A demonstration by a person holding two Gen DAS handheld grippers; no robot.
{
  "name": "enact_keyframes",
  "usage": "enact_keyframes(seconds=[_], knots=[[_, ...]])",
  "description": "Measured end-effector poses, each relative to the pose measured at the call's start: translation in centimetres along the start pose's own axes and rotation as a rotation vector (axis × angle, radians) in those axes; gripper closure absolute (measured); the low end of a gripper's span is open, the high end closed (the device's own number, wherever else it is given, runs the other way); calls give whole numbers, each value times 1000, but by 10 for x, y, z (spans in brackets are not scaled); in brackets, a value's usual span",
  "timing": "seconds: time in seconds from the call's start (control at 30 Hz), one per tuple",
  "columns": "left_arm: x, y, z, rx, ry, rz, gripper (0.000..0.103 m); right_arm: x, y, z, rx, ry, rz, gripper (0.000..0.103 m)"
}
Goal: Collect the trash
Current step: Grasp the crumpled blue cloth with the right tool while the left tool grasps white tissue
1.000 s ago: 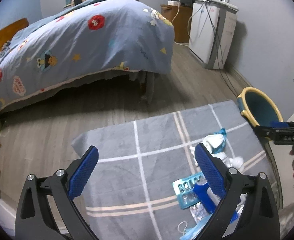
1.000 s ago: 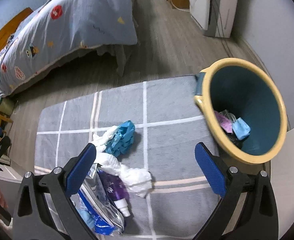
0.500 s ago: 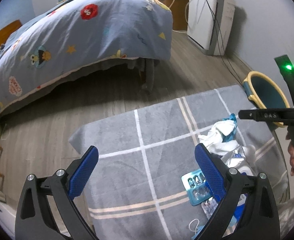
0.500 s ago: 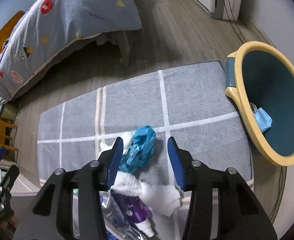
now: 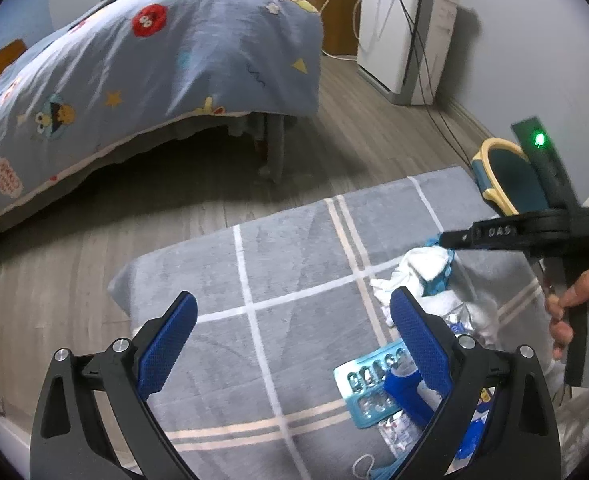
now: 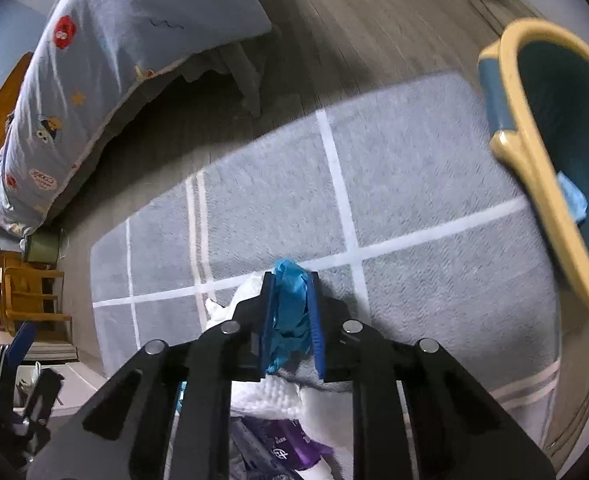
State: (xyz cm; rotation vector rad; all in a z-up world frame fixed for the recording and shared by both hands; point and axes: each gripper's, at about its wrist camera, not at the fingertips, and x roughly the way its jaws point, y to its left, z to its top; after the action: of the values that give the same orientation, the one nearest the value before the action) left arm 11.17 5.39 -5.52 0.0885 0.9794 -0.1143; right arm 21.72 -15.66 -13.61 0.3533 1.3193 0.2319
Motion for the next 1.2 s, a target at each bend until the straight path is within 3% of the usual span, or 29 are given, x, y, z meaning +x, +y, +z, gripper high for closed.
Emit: enact_keyframes(seconds=[0.27, 0.43, 0.7, 0.97, 1.13, 1.2], knots=[[23, -31, 9, 44, 24, -26, 7, -46, 1, 4, -91, -97, -4, 92], [42, -51, 14, 68, 54, -43, 7, -64, -7, 9, -147, -145, -49, 92], [80, -73, 18, 101, 129, -53, 8, -77, -42, 15, -106, -152, -27, 92], [108, -99, 21, 90, 182, -126, 10, -89, -61, 16, -104, -167, -16, 92], [121, -111, 18, 125, 228, -113, 16, -94, -75, 19, -88, -171, -15, 92], [127, -115, 15, 138, 249, -105, 23, -96, -78, 19, -85, -173, -14, 92]])
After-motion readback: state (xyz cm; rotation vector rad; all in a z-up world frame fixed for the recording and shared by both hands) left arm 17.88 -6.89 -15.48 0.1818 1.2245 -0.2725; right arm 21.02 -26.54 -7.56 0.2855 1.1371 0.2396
